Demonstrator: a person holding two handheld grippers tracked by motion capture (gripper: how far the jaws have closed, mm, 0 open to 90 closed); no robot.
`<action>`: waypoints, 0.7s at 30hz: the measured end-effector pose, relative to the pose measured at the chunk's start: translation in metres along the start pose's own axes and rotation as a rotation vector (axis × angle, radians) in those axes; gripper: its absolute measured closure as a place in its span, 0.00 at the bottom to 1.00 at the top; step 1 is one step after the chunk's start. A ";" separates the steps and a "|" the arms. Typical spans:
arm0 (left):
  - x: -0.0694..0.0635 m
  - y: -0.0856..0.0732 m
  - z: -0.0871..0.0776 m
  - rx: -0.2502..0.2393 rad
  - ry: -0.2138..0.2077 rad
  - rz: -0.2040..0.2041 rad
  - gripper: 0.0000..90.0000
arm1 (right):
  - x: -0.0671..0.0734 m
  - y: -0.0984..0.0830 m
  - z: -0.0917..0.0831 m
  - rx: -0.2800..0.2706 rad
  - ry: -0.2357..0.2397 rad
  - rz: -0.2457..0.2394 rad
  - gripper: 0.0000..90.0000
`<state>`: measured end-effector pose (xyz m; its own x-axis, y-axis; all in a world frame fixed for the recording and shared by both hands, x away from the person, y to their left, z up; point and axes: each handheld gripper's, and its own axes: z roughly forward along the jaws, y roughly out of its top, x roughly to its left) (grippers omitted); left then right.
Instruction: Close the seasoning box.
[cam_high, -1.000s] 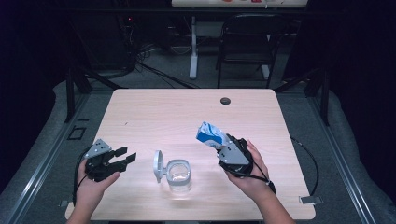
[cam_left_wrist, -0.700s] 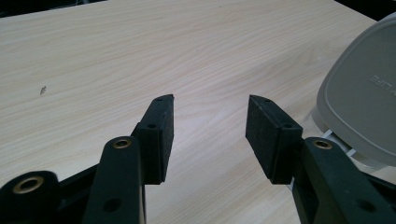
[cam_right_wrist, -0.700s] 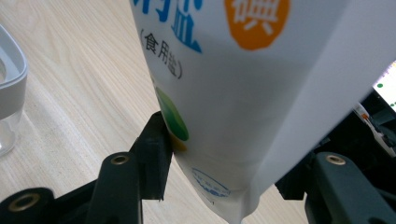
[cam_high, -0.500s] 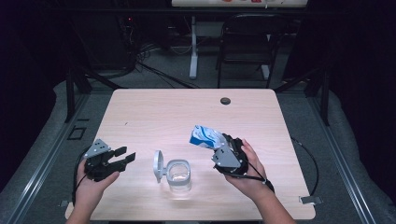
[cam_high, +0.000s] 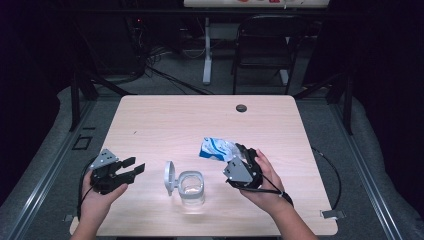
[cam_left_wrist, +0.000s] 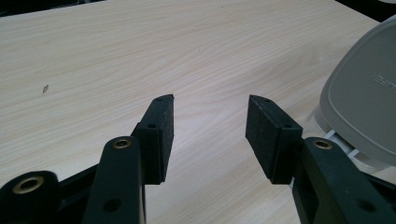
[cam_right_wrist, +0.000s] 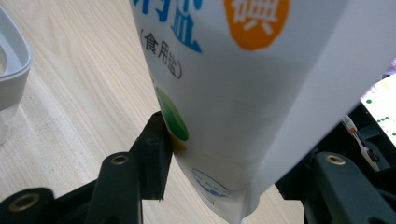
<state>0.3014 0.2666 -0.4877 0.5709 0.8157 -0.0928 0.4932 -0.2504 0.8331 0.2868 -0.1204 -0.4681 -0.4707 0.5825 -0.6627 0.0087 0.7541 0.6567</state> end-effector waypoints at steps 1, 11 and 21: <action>0.000 0.000 0.000 0.000 0.000 0.000 0.58 | 0.001 0.000 0.000 0.001 0.001 -0.004 0.52; 0.000 0.000 0.000 0.000 0.000 0.001 0.58 | 0.011 0.004 0.004 0.001 -0.002 -0.077 0.52; 0.000 0.000 0.000 0.002 0.000 0.001 0.58 | 0.018 0.003 0.007 0.011 -0.007 -0.120 0.53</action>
<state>0.3015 0.2671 -0.4879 0.5714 0.8155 -0.0919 0.4940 -0.2524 0.8320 0.2850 -0.1054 -0.4805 -0.4632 0.4901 -0.7384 -0.0377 0.8215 0.5689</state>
